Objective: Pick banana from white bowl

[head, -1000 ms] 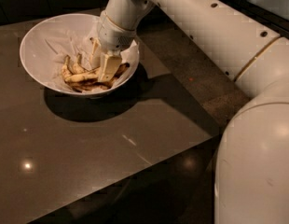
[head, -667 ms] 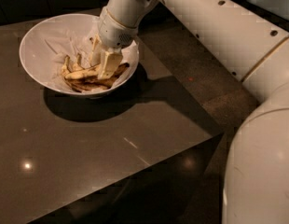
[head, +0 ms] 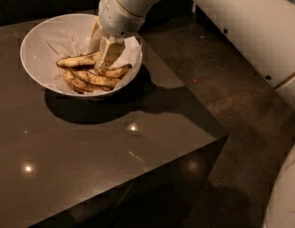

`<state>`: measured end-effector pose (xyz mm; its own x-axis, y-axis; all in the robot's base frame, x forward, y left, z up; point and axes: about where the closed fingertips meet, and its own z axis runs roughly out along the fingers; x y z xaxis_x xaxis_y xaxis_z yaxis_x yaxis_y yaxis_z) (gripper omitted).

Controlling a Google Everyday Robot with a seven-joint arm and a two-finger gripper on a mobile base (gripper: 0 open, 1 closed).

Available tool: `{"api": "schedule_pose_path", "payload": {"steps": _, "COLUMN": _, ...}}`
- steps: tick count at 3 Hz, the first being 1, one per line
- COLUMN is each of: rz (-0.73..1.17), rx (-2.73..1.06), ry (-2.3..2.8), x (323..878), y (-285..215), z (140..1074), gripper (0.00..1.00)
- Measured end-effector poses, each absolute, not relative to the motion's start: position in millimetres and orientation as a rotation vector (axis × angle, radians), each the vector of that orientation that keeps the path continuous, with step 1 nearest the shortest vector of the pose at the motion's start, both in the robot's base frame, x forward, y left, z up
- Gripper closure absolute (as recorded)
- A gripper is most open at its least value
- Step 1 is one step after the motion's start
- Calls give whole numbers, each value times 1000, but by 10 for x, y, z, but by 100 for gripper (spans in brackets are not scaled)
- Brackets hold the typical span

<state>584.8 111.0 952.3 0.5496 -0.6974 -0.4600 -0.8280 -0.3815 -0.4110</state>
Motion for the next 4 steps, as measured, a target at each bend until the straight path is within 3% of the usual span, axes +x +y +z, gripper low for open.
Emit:
{"api": "schedule_pose_path", "payload": {"steps": 1, "rz": 279, "rx": -2178, "ry": 1223, "x": 5847, "y": 1110, "z": 9524, "gripper": 100}}
{"api": "schedule_pose_path", "payload": {"steps": 4, "rz": 356, "rx": -2133, "ry": 1299, "x": 5179, "y": 975, "z": 9647, "gripper": 100}}
